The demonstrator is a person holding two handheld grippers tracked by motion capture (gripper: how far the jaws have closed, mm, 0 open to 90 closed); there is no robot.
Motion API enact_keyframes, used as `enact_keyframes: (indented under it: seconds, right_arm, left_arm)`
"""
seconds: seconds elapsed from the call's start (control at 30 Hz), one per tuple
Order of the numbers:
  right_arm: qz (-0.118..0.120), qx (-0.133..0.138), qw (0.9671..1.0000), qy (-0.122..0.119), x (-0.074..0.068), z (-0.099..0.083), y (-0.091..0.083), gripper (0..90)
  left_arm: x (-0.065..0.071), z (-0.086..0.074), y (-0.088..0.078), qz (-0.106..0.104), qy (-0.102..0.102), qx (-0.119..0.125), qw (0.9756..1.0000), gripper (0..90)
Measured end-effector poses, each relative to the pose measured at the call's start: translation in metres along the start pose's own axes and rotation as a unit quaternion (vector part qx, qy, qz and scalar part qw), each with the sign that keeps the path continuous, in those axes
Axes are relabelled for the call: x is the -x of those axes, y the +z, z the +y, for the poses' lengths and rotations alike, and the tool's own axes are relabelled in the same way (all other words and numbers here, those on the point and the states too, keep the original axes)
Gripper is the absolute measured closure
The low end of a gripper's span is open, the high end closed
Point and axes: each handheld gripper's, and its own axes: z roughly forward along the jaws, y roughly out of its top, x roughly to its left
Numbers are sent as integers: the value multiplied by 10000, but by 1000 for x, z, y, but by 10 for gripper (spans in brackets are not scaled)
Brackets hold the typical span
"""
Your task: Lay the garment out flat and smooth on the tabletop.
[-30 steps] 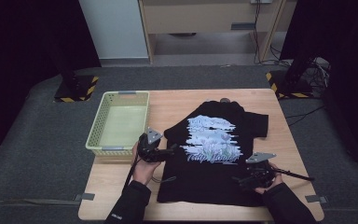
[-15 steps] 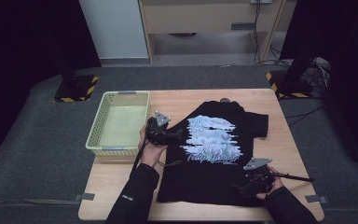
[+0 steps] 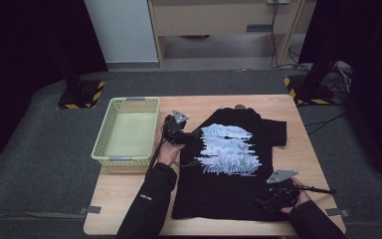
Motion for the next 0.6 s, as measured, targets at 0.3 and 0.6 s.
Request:
enact_keyframes:
  seconds: [0.3,0.6]
  right_arm:
    - [-21,24,10000,14,-1,-1,0,5]
    - [-40,15,10000,38,-2,-1,-1,5]
  left_arm:
    - [-2,10,20,-12,0,-70,10000,183]
    - [-10,4,47,-104,-142,-102,9998,206]
